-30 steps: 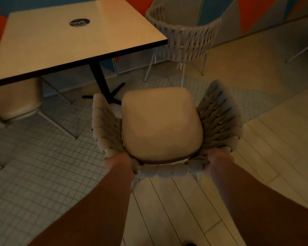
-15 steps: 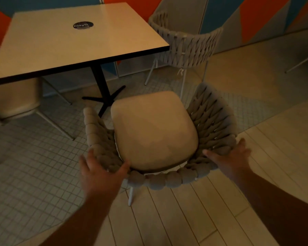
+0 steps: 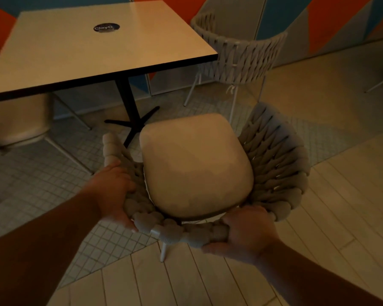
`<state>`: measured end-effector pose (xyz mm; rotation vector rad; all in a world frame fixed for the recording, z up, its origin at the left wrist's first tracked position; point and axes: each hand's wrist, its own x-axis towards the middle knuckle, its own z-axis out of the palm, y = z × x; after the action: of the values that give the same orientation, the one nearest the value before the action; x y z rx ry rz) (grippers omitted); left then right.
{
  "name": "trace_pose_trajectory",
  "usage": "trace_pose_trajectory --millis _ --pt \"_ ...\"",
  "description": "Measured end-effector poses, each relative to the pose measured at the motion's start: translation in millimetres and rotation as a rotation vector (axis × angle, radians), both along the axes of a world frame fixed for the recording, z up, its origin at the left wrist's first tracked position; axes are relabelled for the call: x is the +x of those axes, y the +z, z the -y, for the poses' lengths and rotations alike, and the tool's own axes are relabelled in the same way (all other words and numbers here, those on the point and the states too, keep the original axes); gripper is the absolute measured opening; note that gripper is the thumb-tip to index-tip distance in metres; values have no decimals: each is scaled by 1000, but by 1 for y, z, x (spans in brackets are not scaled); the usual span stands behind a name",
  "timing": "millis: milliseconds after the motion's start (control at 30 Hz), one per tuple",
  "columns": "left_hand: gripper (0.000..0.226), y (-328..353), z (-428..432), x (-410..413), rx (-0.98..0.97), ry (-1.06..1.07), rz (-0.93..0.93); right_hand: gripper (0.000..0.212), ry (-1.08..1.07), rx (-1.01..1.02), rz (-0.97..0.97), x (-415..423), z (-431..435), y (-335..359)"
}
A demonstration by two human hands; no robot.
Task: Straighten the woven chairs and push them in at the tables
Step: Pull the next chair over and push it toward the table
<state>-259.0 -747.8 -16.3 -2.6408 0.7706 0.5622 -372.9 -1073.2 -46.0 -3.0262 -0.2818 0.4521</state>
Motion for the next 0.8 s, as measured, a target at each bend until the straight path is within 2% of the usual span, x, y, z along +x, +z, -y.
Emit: trace_pose_trajectory --millis 67,167,333,433,500,567,633,700,800 --pt "107 0 0 -1 -21 0 13 96 28 7 80 0 4 -6" --pt "102 -5 -3 -9 -51 27 34 96 72 3 91 6 7 -7" --pt "93 -20 -24 -27 -150 106 104 98 157 14 59 30 3 -3" --pt "86 -30 -46 -31 -292 99 207 105 202 15 87 45 -12 -1" --pt "85 -24 -59 -27 -265 104 173 107 201 43 109 49 -26 -1" --pt "91 -15 -73 -18 -115 158 39 97 187 76 112 49 -45 -3" --pt "99 -10 -90 -7 -63 226 -40 87 186 64 139 49 -65 -6" --pt "116 -7 -108 4 -4 248 -71 85 169 71 183 51 -84 -4" --pt "139 7 -112 16 140 269 -81 89 123 53 107 57 -100 0"
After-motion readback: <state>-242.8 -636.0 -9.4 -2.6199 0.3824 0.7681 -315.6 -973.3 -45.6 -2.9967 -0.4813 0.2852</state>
